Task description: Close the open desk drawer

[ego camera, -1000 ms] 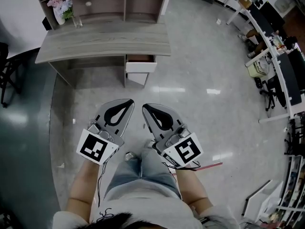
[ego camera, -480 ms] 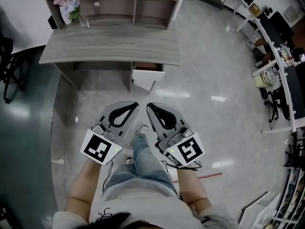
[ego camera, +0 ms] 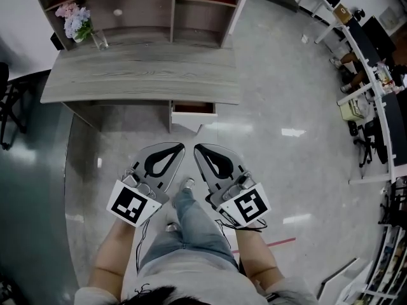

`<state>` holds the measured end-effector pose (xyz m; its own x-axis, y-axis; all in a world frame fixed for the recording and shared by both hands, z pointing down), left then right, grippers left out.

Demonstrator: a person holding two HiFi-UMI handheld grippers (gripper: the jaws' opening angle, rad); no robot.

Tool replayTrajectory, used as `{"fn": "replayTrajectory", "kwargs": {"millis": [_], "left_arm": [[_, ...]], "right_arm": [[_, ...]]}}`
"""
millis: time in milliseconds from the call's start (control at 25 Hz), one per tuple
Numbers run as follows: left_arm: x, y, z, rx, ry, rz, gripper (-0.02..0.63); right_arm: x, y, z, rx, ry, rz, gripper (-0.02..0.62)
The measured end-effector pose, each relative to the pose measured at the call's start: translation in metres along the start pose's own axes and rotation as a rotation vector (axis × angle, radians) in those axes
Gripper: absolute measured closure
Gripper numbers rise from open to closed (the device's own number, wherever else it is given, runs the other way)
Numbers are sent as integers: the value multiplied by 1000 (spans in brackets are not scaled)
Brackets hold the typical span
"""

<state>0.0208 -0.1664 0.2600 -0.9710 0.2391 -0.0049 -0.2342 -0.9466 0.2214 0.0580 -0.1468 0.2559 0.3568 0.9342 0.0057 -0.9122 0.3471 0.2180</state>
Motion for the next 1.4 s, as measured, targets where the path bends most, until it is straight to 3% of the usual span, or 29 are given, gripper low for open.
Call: {"fn": "replayTrajectory", "kwargs": {"millis": [320, 520, 840, 1400], "left_arm": [[-36, 39, 28, 23, 20, 20, 600], [-53, 56, 61, -4, 48, 35, 600], [-63, 77, 125, 21, 56, 31, 600], [-71, 90, 208, -34, 78, 64, 600]], "right_arm": [[-25, -36, 55, -34, 19, 40, 588], [-35, -49, 98, -33, 28, 57, 588], [-41, -52, 174, -61, 44, 75, 588], [-55, -49, 268, -59, 53, 110, 588]]}}
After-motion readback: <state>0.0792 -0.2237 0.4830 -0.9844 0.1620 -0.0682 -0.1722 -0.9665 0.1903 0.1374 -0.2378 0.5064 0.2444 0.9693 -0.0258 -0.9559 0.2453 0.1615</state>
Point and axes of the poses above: the fingertips, and each gripper's own axes: x backward along the fingers, y to its left, z out of its underside, the point moved 1 cm from there along x, backward along the fingers, and after that the axes turned 13 degrees about x, right-handed, at the moved point
